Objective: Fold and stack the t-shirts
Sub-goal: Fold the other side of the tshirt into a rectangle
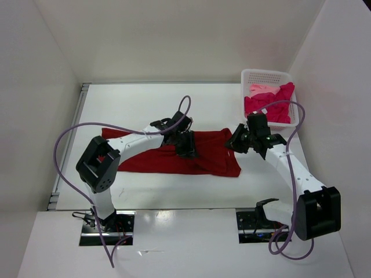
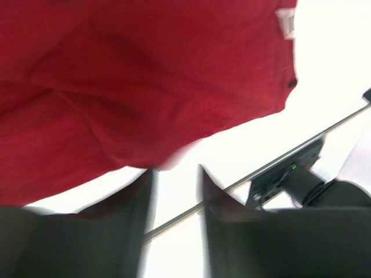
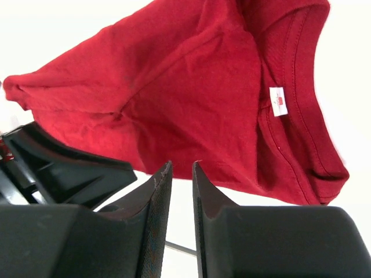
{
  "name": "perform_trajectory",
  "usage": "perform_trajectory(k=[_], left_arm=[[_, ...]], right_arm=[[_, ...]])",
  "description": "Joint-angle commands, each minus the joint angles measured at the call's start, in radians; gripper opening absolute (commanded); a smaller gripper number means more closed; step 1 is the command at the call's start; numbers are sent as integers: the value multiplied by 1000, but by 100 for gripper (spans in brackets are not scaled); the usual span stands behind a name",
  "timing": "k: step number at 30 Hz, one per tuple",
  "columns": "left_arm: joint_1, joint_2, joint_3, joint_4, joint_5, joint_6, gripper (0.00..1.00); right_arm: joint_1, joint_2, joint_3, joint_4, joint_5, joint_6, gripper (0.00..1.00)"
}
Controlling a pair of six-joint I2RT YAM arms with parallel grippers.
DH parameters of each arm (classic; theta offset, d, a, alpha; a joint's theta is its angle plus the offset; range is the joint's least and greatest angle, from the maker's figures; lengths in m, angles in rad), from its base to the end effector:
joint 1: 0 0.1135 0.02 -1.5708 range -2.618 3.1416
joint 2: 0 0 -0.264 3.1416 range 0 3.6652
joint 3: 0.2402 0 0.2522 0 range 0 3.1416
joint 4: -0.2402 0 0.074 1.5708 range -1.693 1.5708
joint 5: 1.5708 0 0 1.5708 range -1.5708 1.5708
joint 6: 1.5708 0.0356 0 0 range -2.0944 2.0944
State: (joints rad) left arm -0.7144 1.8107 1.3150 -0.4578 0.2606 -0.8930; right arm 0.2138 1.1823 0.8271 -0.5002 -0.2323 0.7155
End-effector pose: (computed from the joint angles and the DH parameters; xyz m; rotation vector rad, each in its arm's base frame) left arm 0.2882 -0.2621 0.2178 -0.1313 2.7599 -0.8847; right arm 0.2345 0.0593 0.2469 0.5185 2.4657 0.6842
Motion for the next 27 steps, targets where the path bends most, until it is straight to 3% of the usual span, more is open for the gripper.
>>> perform_trajectory(k=[1,6,12,18,22,27], left_arm=[[37,-23,-63,-93,46,52,60],[89,-176,-185,-39,-3,23,59],[99,-162,-267,110,46,3,56],[82,-195,-243,220,-17,-47,36],[75,-164,-231,300,-26,-44,35],[114,-152,-171,249,-119,70,32]], right_arm=[[10,11,-9,57,-13,-8,30],[17,31,-9,57,-13,-17,30],[50,89,3,57,7,-17,10],[50,178,-2,95,30,-7,4],[59,239,-11,138,40,16,4],[72,270,7,169,41,28,0]])
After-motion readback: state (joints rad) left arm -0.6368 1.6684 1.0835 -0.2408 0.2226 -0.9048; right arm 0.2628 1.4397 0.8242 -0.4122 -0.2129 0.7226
